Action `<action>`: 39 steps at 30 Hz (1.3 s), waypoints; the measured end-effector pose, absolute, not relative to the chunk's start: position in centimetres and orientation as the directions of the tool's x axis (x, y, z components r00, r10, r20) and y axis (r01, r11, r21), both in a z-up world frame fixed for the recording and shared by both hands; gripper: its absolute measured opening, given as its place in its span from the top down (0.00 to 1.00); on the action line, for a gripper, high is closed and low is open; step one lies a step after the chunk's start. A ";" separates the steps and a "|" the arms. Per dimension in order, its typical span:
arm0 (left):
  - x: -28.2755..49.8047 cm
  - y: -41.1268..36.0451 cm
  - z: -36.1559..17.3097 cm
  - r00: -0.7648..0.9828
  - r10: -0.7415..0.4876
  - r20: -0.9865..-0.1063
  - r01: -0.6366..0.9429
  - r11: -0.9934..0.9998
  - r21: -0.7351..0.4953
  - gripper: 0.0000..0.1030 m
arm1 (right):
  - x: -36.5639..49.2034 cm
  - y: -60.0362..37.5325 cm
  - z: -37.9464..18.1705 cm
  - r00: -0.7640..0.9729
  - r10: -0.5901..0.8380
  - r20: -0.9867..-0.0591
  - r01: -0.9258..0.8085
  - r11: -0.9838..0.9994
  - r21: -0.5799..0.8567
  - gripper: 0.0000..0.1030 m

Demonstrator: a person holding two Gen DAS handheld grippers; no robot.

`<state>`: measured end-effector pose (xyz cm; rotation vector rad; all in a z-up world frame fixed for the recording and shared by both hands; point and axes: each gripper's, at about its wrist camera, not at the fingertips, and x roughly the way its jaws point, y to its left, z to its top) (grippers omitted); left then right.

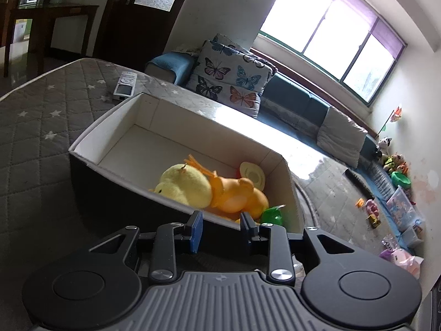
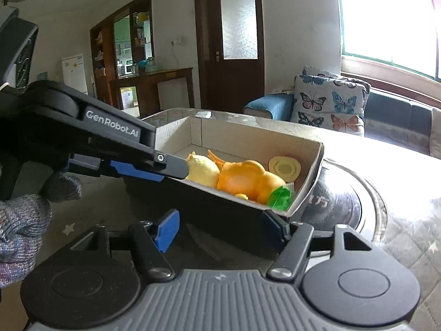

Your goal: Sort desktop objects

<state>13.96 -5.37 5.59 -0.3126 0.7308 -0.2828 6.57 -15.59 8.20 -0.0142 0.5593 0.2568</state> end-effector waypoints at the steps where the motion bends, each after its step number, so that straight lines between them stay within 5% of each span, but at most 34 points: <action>1: 13.8 -5.4 5.5 0.713 -0.349 -0.608 0.141 0.921 -0.363 0.69 | 6.4 -15.5 8.1 0.814 0.237 -0.531 -0.240 0.969 0.064 0.33; 10: 12.5 -5.1 4.7 0.710 -0.306 -0.634 0.123 0.941 -0.316 0.69 | 5.3 -15.1 7.5 0.801 0.220 -0.556 -0.198 0.975 0.100 0.32; 39: 9.6 -5.6 3.0 0.715 -0.183 -0.674 0.088 0.981 -0.173 0.69 | 3.1 -14.1 7.4 0.796 0.182 -0.578 -0.154 0.983 0.097 0.04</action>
